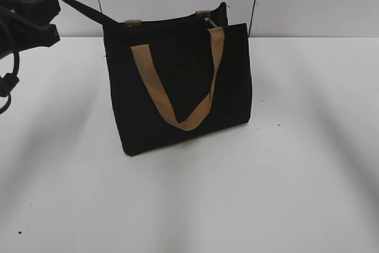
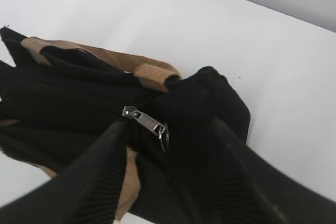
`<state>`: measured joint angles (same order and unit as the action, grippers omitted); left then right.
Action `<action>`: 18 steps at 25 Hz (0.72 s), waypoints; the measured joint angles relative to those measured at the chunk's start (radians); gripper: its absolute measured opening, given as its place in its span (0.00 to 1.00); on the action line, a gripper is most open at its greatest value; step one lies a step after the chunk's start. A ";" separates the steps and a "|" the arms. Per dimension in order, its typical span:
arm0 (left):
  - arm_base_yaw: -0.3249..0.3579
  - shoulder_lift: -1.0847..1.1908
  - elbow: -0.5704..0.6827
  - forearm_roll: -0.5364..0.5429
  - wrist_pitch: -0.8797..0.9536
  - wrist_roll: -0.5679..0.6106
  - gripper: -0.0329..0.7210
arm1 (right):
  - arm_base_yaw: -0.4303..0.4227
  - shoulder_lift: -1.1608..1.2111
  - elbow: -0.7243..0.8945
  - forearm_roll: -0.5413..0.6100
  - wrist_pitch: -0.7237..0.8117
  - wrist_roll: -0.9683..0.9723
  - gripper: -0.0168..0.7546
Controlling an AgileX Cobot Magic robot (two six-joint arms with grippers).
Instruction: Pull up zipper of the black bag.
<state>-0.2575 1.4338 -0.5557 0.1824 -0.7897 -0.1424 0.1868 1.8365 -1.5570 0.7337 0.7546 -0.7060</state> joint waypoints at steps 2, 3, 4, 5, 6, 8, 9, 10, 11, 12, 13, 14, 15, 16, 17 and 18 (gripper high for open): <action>0.000 0.000 0.000 -0.001 0.027 0.000 0.17 | 0.000 -0.004 0.000 -0.001 0.024 0.000 0.52; 0.000 0.000 0.000 -0.003 0.039 0.000 0.23 | 0.000 -0.004 0.000 -0.002 0.039 0.000 0.52; 0.000 0.000 0.000 -0.005 0.049 -0.001 0.31 | 0.000 -0.004 0.000 -0.004 0.054 0.001 0.53; 0.000 0.000 0.000 -0.005 0.056 -0.001 0.41 | 0.000 -0.004 0.000 -0.005 0.068 0.001 0.53; 0.000 0.000 0.000 -0.005 0.066 -0.001 0.51 | -0.001 -0.004 0.000 -0.007 0.089 0.001 0.53; 0.000 0.000 0.000 -0.006 0.099 -0.003 0.69 | -0.002 -0.004 0.000 -0.012 0.115 0.001 0.53; 0.000 0.000 0.000 -0.006 0.126 -0.004 0.75 | -0.002 -0.004 0.000 -0.020 0.129 0.001 0.53; 0.000 -0.001 0.000 -0.006 0.162 -0.010 0.78 | -0.002 -0.004 0.000 -0.034 0.142 0.001 0.53; 0.000 -0.002 0.000 -0.005 0.199 -0.018 0.79 | -0.002 -0.004 0.000 -0.047 0.158 0.001 0.53; 0.000 -0.006 0.000 0.004 0.230 -0.029 0.80 | -0.002 -0.005 0.000 -0.066 0.172 0.001 0.53; 0.000 -0.012 0.000 0.017 0.268 -0.047 0.80 | -0.002 -0.006 0.000 -0.087 0.183 0.001 0.53; 0.000 -0.018 0.000 0.031 0.299 -0.074 0.81 | -0.002 -0.008 0.000 -0.106 0.190 0.001 0.53; 0.000 -0.026 0.000 0.052 0.321 -0.100 0.81 | -0.002 -0.014 0.000 -0.128 0.195 0.004 0.53; 0.000 -0.033 0.000 0.079 0.346 -0.135 0.81 | -0.002 -0.022 0.000 -0.147 0.196 0.006 0.53; 0.000 -0.038 0.000 0.100 0.375 -0.175 0.81 | -0.002 -0.032 0.000 -0.170 0.199 0.009 0.53; 0.000 -0.042 0.000 0.125 0.403 -0.216 0.81 | -0.002 -0.042 0.000 -0.196 0.200 0.015 0.53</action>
<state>-0.2575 1.3917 -0.5557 0.3072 -0.3866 -0.3586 0.1853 1.7950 -1.5570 0.5377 0.9550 -0.6912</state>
